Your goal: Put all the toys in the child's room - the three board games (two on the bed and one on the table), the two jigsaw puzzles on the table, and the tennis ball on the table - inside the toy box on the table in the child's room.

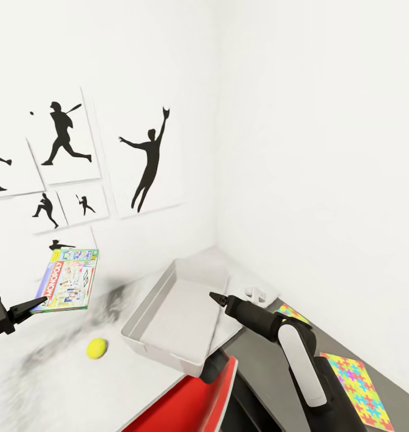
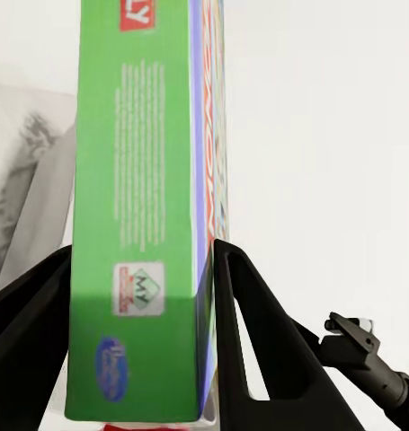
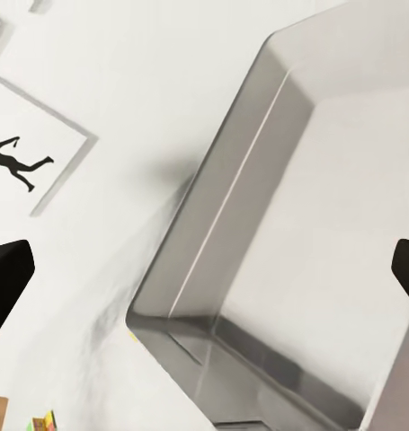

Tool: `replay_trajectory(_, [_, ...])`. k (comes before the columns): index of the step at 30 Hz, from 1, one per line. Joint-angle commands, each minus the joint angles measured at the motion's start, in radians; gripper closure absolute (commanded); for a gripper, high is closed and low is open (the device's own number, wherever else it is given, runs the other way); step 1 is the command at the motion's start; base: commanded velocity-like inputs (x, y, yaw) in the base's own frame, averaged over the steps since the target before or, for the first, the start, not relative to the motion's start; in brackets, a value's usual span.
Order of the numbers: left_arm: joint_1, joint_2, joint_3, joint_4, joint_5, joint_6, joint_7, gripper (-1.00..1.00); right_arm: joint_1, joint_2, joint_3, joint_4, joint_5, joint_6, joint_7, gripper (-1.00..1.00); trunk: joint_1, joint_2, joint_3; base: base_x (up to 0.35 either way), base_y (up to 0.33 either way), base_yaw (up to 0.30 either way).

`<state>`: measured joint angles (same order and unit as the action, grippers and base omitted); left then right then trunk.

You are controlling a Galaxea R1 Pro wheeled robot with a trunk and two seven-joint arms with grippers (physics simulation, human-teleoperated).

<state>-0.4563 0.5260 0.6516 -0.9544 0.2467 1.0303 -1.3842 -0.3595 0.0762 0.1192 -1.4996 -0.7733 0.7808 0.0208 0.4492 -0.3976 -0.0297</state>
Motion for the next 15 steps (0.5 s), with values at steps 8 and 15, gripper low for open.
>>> replay_trajectory(8, [-0.001, 0.000, 0.000, 0.000, 0.002, 0.010, -0.003, 1.00, -0.001, 0.000, -0.001, -0.001, 0.002, 0.005, 0.004, -1.00, 0.001, -0.002, -0.002, 0.021, 0.009, 0.000])
replay_trajectory(15, [-0.001, 0.000, 0.000, 0.000, 0.002, 0.010, -0.003, 1.00, -0.001, 0.000, -0.001, -0.001, 0.002, 0.005, 0.004, -1.00, 0.001, -0.002, -0.002, 0.000, 0.000, 0.000])
